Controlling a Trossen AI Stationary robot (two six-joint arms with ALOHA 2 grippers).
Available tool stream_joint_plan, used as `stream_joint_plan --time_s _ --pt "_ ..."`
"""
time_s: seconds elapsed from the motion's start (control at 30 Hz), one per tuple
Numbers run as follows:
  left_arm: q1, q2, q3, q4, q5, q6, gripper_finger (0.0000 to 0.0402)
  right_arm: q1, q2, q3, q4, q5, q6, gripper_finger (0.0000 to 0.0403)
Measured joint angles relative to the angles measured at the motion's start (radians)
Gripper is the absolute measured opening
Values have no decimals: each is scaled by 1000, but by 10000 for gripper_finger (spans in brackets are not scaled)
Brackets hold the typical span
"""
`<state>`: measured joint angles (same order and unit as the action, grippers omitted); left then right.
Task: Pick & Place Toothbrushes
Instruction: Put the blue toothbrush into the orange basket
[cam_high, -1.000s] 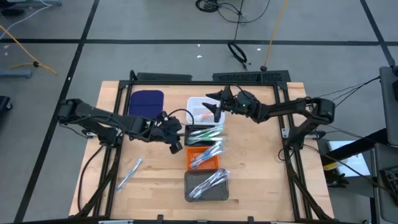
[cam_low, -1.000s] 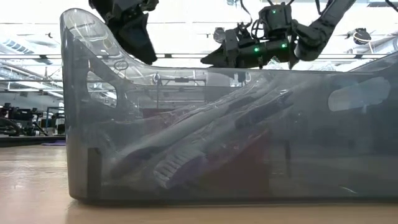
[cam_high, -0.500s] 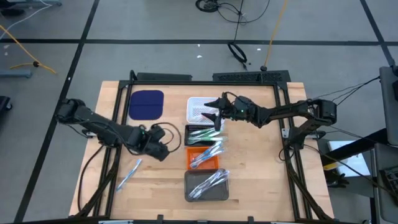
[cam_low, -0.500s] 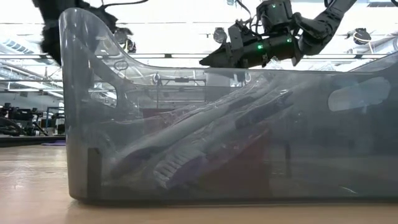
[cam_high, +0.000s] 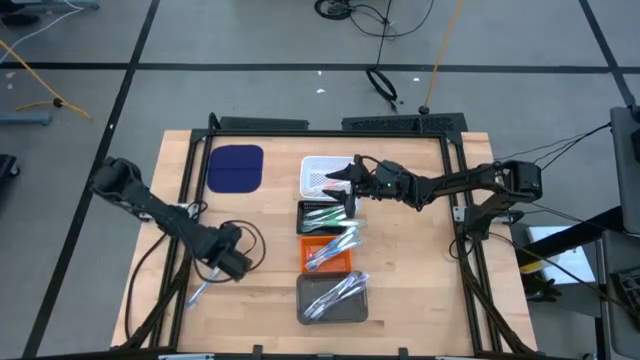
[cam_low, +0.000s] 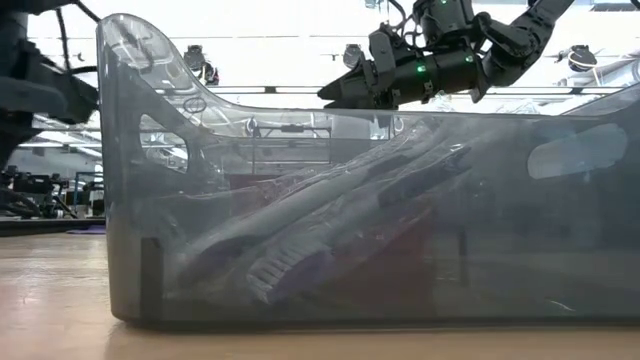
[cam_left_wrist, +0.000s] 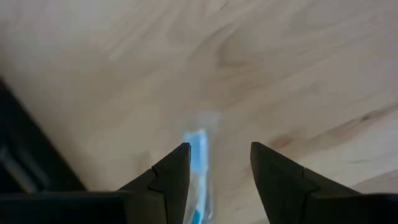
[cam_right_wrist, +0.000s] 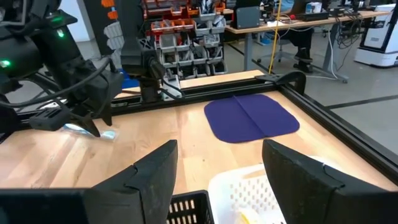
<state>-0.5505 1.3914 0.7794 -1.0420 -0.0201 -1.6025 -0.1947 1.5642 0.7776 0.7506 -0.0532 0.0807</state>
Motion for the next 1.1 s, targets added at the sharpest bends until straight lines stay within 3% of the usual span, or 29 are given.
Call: stream_joint_plan --time_s 0.43,0.73,1.1 --pt "-128 36 -8 7 82 -189 170 0 0 0 0 0 0 222" --pt "-153 108 -8 60 101 -178 168 0 0 0 0 0 0 222" --pt "-153 117 -9 43 117 -164 79 0 0 0 0 -1 0 222"
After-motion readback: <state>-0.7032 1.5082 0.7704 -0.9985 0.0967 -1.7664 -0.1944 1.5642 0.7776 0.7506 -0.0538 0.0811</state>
